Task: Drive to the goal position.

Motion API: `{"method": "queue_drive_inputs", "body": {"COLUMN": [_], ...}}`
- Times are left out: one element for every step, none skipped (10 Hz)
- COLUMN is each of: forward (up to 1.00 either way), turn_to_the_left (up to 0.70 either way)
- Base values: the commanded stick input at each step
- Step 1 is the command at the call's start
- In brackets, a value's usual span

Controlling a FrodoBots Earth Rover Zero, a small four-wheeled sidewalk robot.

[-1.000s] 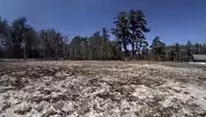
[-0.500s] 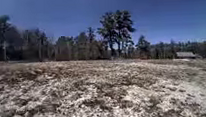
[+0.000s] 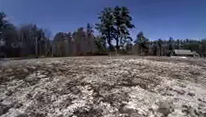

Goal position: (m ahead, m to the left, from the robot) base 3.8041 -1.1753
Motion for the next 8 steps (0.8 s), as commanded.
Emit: {"method": "queue_drive_inputs", "body": {"forward": [0.70,0.70,0.70,0.70,0.70,0.70,0.70,0.70], "turn_to_the_left": [0.00,0.00,0.00,0.00,0.00,0.00,0.00,0.00]}}
